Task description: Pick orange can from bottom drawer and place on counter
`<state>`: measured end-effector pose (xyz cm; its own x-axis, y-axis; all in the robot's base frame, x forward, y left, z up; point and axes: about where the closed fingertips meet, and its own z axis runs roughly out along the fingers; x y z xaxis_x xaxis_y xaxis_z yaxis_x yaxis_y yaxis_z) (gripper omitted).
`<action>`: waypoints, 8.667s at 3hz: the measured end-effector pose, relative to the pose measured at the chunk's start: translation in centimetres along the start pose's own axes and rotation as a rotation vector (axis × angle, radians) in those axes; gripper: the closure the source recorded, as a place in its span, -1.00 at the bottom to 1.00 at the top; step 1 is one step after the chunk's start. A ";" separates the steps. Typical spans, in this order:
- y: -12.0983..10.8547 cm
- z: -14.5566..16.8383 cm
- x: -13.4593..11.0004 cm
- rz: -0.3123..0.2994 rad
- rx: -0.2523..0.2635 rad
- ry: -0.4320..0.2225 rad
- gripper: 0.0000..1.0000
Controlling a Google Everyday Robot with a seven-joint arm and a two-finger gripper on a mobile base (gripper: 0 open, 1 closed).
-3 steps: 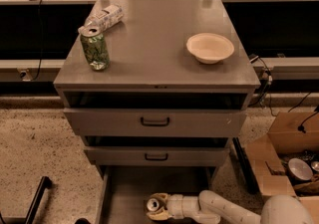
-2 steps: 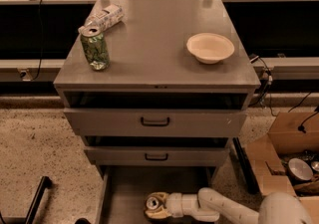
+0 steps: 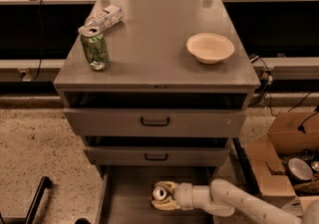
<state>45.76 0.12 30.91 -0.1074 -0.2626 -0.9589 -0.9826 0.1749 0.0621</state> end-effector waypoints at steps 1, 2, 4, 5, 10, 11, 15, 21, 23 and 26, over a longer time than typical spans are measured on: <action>1.1 -6.1 -6.7 -0.081 0.045 -0.038 1.00; 3.6 -11.0 -14.3 -0.205 0.073 -0.018 1.00; 2.9 -16.4 -25.4 -0.340 -0.041 0.135 1.00; 0.5 -18.8 -31.6 -0.356 -0.122 0.217 1.00; 7.4 -10.4 -47.0 -0.654 -0.604 0.685 1.00; 6.6 -9.6 -51.0 -0.610 -0.626 0.632 1.00; -7.7 -14.0 -62.0 -0.370 -0.220 0.453 1.00; -14.2 -12.3 -59.6 -0.132 -0.042 0.239 -0.32; -14.1 -11.8 -59.5 -0.131 -0.051 0.239 -1.00; -11.5 -11.2 -64.1 -0.289 -0.119 0.237 -1.00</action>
Offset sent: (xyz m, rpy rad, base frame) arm -0.0629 -0.0928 0.2994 -0.1278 -0.4037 0.0096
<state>62.20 4.32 94.79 0.1580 -0.4996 -0.8517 -0.9867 -0.0461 -0.1560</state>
